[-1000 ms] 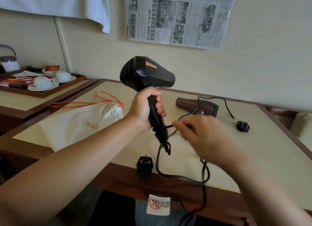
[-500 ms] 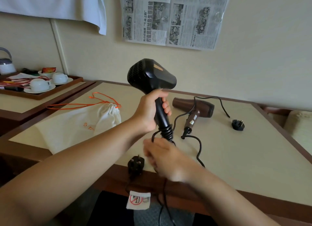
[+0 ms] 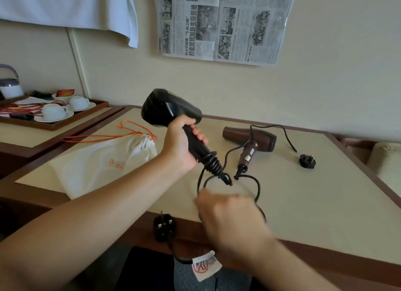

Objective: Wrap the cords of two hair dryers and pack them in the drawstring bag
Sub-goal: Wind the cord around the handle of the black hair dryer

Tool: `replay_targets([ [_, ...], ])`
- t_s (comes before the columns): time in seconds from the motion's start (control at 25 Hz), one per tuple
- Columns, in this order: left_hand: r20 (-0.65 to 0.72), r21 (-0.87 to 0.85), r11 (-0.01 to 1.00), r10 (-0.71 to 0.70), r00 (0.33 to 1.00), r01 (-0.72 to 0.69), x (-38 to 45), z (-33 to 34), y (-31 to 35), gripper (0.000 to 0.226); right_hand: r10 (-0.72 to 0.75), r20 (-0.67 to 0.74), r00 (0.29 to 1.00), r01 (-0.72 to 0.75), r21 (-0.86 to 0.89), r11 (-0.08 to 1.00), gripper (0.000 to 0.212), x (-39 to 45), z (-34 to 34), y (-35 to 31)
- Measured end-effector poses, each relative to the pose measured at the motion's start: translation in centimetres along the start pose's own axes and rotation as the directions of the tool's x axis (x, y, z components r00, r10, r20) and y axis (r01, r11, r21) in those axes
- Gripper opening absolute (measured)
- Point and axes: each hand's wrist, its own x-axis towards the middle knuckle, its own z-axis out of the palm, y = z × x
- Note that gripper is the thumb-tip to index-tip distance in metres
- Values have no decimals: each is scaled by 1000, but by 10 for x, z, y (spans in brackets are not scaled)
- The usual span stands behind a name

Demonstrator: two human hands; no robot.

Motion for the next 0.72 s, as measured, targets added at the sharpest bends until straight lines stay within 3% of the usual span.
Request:
replay_targets([
  [0.12, 24, 6, 995, -96, 995, 95, -10, 10, -14, 26, 185, 65, 981, -184, -19, 983, 21, -4, 52, -13],
  [0.2, 65, 48, 987, -155, 986, 152, -17, 13, -16, 25, 394, 75, 916, -398, 54, 916, 28, 9, 64, 14],
  [0.24, 83, 85, 983, -169, 982, 162, -19, 13, -11, 26, 489, 25, 872, -490, 57, 870, 33, 20, 61, 33],
  [0.28, 91, 132, 979, -171, 981, 158, -19, 11, -4, 26, 492, -20, 871, -492, -61, 869, 32, 23, 50, 53],
  [0.36, 71, 219, 969, -133, 989, 114, -13, 2, 9, 27, 443, -213, 871, -470, -93, 878, 9, 26, 6, 94],
  [0.44, 3, 237, 970, -53, 999, 51, -1, -9, 15, 26, 340, -396, 853, -363, 18, 932, 10, 21, -47, 101],
  [0.52, -52, 183, 983, 0, 999, 10, 16, -18, 14, 26, 120, -418, 900, -113, 41, 993, 9, 9, -73, 79],
  [0.6, -81, 129, 992, 18, 997, -8, 31, -19, 15, 25, -215, -294, 931, 225, -2, 974, 10, -11, -71, 40],
  [0.72, -90, 90, 996, 10, 996, -2, 43, -7, 12, 25, -507, -37, 861, 509, 78, 857, 14, -28, -42, -3],
])
